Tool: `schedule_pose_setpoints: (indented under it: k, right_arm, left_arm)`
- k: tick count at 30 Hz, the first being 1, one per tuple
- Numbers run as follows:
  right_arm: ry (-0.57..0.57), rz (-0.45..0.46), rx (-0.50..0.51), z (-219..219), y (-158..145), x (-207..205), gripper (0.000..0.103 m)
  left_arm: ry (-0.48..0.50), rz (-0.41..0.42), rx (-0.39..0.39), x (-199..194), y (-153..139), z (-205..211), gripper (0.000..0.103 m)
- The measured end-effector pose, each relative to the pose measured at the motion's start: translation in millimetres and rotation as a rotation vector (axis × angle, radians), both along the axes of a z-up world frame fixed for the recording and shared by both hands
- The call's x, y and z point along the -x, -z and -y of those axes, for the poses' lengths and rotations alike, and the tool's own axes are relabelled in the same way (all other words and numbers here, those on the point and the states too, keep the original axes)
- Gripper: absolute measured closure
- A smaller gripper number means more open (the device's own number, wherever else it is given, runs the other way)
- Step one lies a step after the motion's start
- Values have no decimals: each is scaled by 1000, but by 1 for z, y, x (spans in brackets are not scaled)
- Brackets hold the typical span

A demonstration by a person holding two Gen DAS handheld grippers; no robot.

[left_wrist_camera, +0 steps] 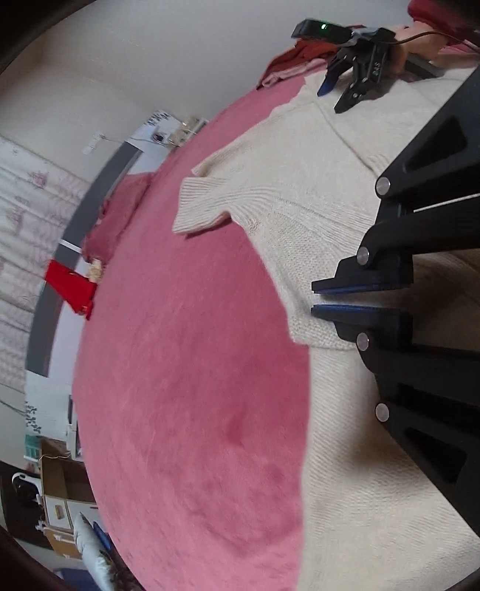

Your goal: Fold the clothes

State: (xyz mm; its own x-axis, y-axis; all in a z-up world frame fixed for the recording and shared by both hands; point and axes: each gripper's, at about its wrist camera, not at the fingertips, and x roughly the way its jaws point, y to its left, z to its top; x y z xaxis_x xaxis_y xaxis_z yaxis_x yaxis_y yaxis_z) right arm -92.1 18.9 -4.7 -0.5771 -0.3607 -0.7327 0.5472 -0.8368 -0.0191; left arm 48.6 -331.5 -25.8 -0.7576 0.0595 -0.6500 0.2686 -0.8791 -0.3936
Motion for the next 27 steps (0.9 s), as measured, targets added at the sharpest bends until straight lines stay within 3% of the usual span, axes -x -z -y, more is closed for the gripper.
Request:
schedule_pose_setpoints:
  k: [5,6,8,10,11,13,16,20,22,24,25,26,27]
  right_arm:
    - [0,6,-7,-8,-3,0,0]
    - [5,7,-13,-8,-7,0,0]
    - [27,-2,-36,-6,-22,-3,0]
    - [34,-47,51,-6,-44,-14,0]
    - [12,-56,132,-1,-55,-22,0]
    - [-79,-19,176,30,-61,-31,0]
    - [-210,27,126,89,-53,-41,0]
    - [-211,40,-98,138,-13,-47,0]
    - [-197,39,-67,134,-6,-47,0]
    - [-196,37,-57,129,-6,-48,0]
    - [-191,37,-54,126,-10,-50,0]
    - [-179,37,-43,121,-16,-53,0]
    - [-167,36,-33,116,-23,-55,0]
  left_arm:
    - [-30,-66,-123,-14,1,11,97]
    - [-43,-84,-110,-19,-4,14,95]
    - [-67,-121,-84,-29,-15,20,79]
    - [-93,-132,-46,-38,-23,27,79]
    - [-109,-101,-7,-42,-21,32,79]
    - [-157,5,44,-44,-9,46,80]
    - [-289,62,13,-64,2,73,95]
    - [-481,122,12,-96,4,99,94]
    - [-546,123,-54,-116,6,114,96]
    - [-600,56,-163,-133,5,126,96]
    - [-632,38,-171,-139,1,128,96]
    - [-672,30,-153,-146,-5,130,85]
    - [-713,10,-137,-153,-10,131,81]
